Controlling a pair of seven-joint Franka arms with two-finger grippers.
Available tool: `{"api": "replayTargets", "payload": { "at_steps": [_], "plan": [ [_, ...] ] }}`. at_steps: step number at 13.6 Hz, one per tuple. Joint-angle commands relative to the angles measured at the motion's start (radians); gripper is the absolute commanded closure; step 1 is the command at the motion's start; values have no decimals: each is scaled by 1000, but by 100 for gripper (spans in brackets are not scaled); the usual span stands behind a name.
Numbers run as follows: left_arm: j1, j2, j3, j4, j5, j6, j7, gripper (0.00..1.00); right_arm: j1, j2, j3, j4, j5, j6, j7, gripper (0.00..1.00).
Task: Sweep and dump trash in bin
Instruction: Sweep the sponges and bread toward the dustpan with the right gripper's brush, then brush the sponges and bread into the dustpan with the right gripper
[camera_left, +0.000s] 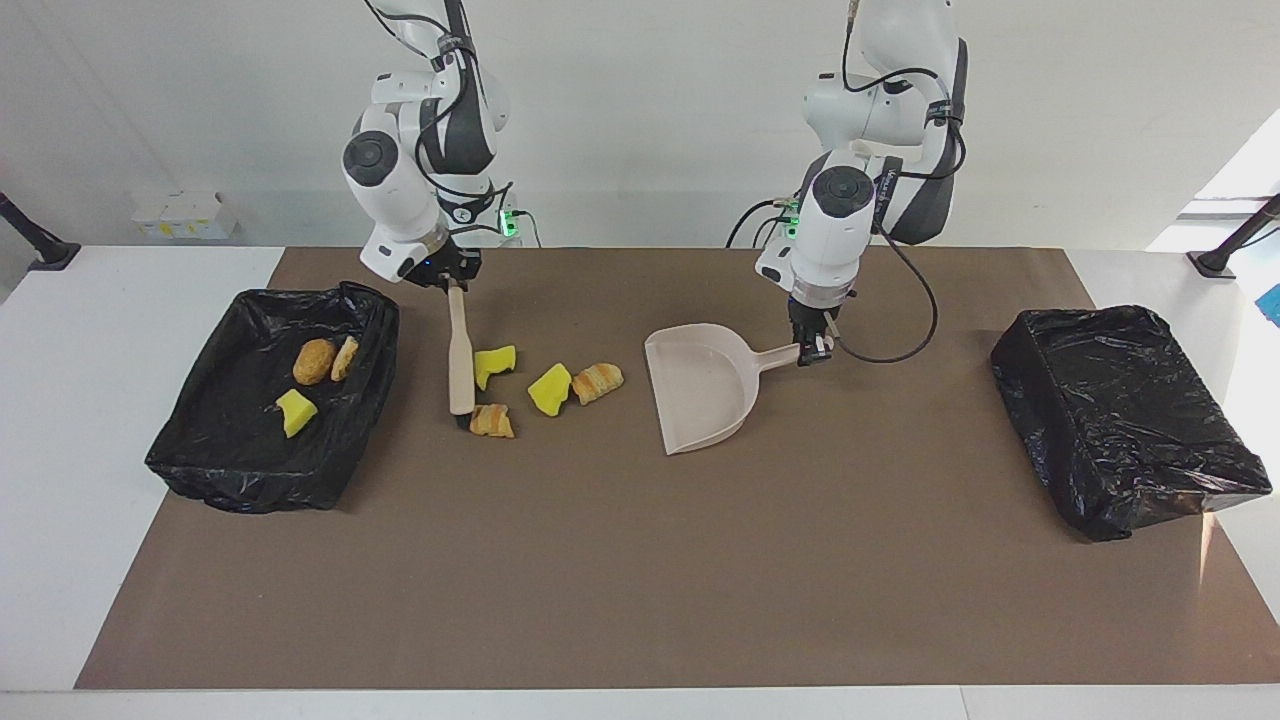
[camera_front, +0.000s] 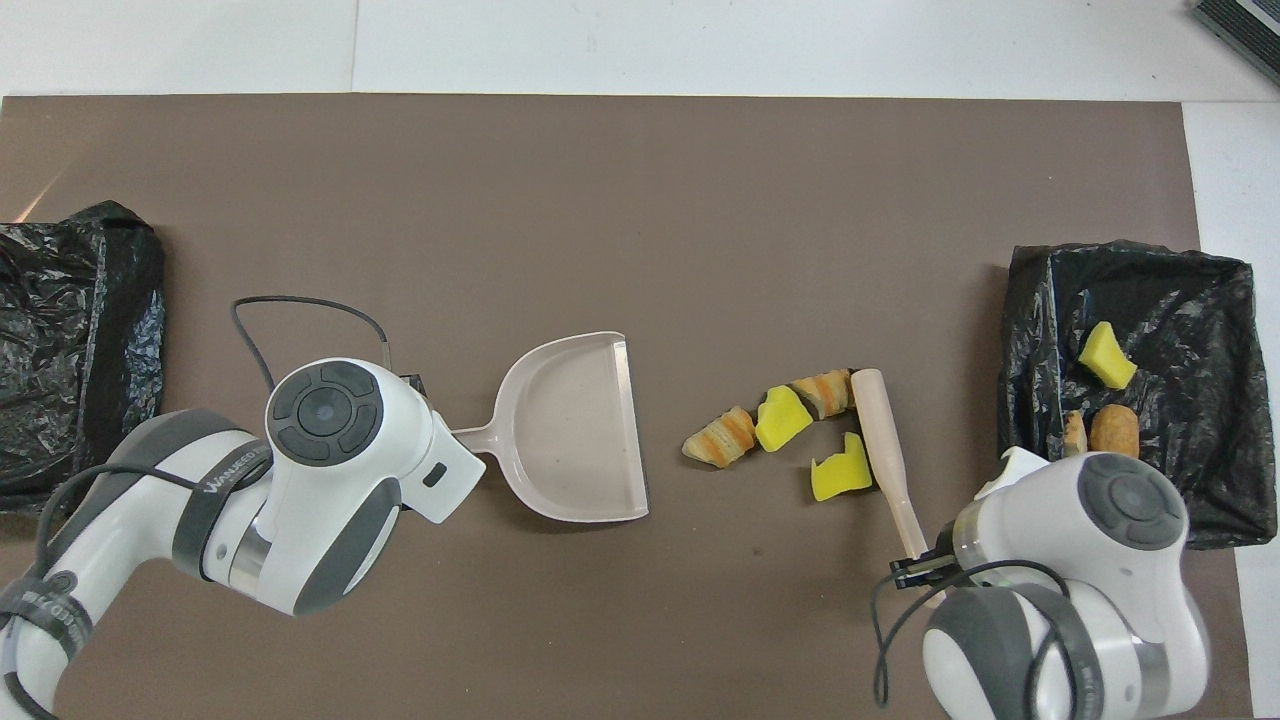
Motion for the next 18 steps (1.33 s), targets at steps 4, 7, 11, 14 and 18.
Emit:
{"api": "replayTargets", "payload": {
  "at_steps": [4,7,11,14,18],
  "plan": [
    [-18,-24,3,-20,26,-1,-17,100,170,71,1,123,146,-3,48,100],
    [-46,-24,3,-20,25,14,-10,100,260,99,1,178,179,5,151,100],
    [-38,-13,3,-9,15,45,-1,100,281,150,1,275,211,-16,153,100],
    [-18,7,5,34,15,32,-7,100,269,142,-1,310,211,-65,151,100],
    [77,19,10,110,15,-1,67,100,227,35,-7,286,176,-222,296,100]
  ]
}}
